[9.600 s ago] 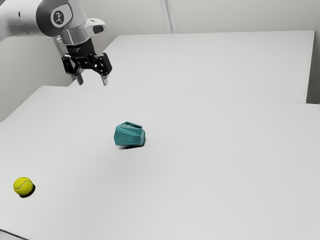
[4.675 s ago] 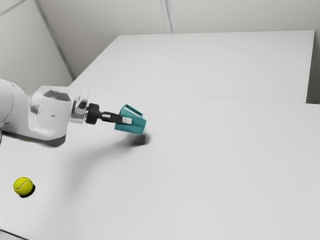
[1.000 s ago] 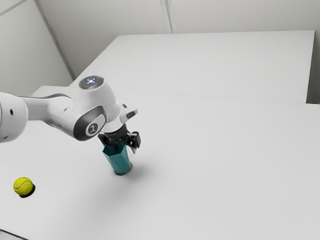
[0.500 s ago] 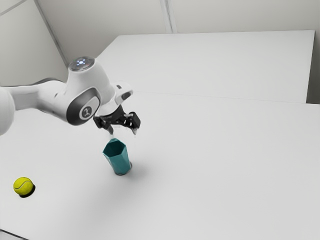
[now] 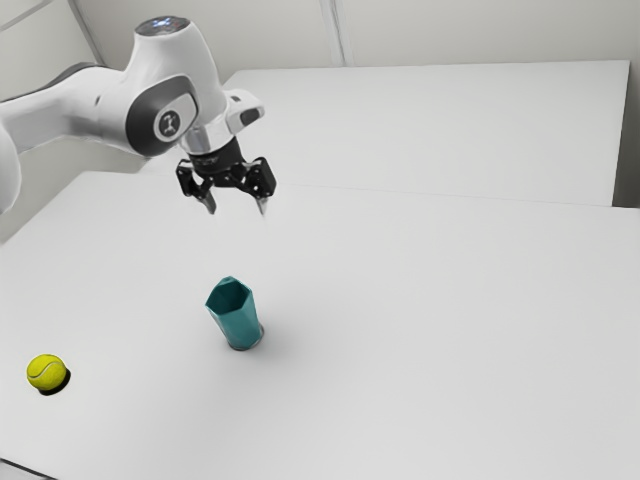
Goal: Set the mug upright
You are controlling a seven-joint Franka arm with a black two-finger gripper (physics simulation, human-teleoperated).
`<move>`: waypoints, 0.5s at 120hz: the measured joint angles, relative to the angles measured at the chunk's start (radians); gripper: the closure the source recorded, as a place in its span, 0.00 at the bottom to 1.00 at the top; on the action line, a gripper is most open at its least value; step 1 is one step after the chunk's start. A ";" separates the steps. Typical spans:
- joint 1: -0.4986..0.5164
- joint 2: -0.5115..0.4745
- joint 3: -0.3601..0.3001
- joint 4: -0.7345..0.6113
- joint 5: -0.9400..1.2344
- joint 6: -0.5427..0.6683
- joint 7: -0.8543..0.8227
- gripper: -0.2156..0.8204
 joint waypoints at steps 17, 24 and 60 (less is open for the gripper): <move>0.011 0.017 -0.002 0.083 -0.001 -0.103 0.011 0.22; 0.015 0.028 -0.003 0.115 -0.001 -0.138 0.017 0.22; 0.018 0.076 -0.011 0.274 -0.001 -0.285 0.041 0.22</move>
